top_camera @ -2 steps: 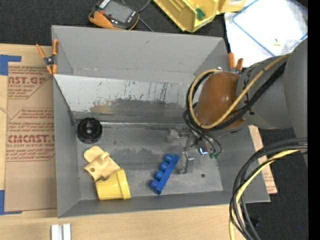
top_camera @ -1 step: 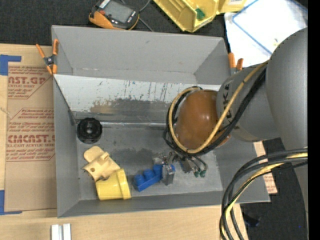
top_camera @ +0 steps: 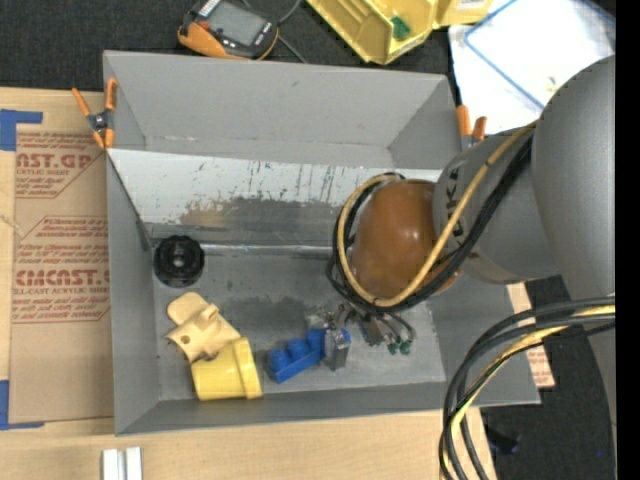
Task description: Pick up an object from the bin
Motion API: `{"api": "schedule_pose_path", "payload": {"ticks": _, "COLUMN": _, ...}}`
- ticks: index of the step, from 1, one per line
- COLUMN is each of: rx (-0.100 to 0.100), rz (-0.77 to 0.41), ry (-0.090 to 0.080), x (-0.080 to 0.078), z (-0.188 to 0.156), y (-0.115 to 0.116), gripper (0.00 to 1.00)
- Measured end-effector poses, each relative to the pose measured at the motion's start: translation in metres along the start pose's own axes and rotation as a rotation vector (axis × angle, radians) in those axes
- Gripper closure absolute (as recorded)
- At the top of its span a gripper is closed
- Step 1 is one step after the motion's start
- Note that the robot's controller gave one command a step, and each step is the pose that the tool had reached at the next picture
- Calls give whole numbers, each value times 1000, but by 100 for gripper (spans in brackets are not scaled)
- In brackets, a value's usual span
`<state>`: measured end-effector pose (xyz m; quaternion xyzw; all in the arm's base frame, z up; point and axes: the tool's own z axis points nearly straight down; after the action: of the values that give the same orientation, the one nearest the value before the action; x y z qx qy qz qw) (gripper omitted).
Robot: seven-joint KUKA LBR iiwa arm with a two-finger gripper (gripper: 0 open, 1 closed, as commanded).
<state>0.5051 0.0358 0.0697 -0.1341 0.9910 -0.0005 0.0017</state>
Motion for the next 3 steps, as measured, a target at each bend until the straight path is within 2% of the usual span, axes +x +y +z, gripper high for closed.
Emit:
{"api": "schedule_pose_path", "payload": {"ticks": 1, "rx": -2, "rz": -4, "ry": 12, "x": 4, "z": -18, "y": -1, "gripper": 100}}
{"api": "schedule_pose_path", "payload": {"ticks": 2, "rx": 1, "rz": -35, "ry": 0, "x": -3, "z": -48, "y": 2, "gripper": 100}}
{"api": "schedule_pose_path", "payload": {"ticks": 3, "rx": -3, "rz": -35, "ry": 16, "x": 0, "z": -66, "y": 3, "gripper": 100}}
